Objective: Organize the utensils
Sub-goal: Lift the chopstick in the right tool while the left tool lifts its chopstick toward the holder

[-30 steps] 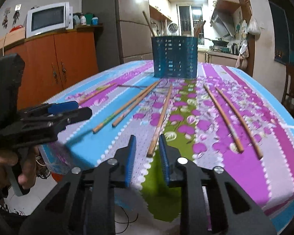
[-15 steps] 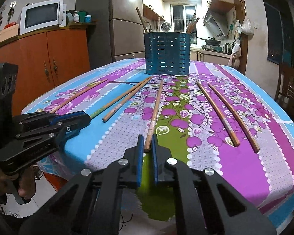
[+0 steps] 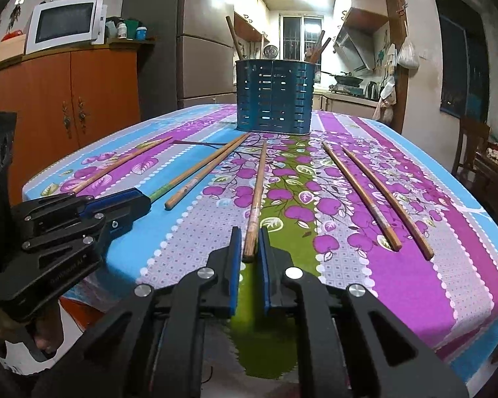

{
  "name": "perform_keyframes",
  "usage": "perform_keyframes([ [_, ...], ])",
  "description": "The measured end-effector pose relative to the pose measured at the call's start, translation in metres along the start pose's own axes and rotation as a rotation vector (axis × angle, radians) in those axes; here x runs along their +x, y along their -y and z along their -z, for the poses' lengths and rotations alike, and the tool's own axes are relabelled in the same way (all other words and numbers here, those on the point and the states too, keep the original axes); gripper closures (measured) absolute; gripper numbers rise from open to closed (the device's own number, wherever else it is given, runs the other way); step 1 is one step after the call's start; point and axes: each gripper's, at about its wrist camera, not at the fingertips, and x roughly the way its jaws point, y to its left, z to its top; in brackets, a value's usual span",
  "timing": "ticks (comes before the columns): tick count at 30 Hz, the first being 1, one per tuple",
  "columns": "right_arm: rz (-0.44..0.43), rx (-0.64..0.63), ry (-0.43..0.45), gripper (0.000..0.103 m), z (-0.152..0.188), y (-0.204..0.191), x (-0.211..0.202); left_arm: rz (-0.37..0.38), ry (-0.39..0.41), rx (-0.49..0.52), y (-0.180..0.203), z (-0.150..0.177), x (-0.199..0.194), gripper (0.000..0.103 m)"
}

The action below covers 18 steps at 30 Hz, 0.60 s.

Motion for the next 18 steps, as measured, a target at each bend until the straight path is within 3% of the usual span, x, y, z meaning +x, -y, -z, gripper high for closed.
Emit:
perform_keyframes([
  [12, -0.013, 0.003, 0.001, 0.094, -0.0006, 0.0016, 0.0028, -0.032, 0.023, 0.009, 0.0058, -0.0004, 0.0051, 0.088],
  [18, -0.023, 0.018, 0.017, 0.095, 0.0016, 0.0049, 0.0016, -0.053, 0.027, -0.001, 0.0087, 0.0010, 0.0026, 0.093],
])
